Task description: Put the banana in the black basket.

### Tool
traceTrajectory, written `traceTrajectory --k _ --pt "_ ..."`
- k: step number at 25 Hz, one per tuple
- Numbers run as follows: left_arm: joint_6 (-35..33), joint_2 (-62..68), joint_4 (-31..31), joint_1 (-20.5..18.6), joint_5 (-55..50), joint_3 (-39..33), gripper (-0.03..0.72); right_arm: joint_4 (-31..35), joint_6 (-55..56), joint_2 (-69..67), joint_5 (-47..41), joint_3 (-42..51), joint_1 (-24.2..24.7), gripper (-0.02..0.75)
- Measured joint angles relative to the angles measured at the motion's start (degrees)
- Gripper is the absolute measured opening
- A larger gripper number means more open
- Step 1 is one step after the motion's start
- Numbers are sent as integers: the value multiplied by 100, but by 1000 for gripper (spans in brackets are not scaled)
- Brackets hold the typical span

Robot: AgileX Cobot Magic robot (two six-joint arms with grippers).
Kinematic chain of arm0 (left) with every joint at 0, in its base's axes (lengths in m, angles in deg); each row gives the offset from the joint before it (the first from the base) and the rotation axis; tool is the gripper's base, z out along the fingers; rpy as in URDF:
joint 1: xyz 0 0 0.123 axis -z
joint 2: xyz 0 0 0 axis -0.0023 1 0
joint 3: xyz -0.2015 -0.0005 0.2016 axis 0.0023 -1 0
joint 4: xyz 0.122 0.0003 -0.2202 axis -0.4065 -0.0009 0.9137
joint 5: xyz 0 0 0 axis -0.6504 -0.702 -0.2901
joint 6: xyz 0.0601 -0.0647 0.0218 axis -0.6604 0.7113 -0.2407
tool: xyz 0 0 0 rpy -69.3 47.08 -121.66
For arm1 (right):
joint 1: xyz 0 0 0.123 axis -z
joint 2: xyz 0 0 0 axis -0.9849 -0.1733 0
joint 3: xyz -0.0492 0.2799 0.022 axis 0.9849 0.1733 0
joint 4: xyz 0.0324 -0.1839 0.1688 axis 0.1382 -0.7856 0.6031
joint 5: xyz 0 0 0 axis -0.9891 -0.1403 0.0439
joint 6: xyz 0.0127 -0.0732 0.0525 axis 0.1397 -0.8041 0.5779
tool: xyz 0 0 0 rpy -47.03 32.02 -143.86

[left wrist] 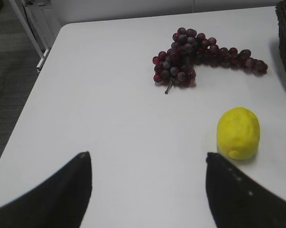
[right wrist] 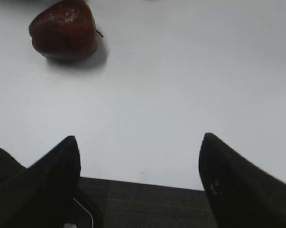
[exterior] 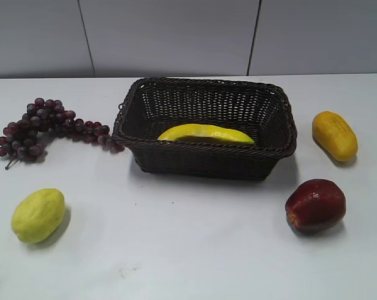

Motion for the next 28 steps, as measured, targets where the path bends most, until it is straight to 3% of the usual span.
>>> traceTrajectory --k 16,28 --pt "0 0 0 0 0 0 555 0 5 1676 -4 7 0 592" --pt "0 0 -31 0 0 0 555 0 5 2136 -12 37 0 592"
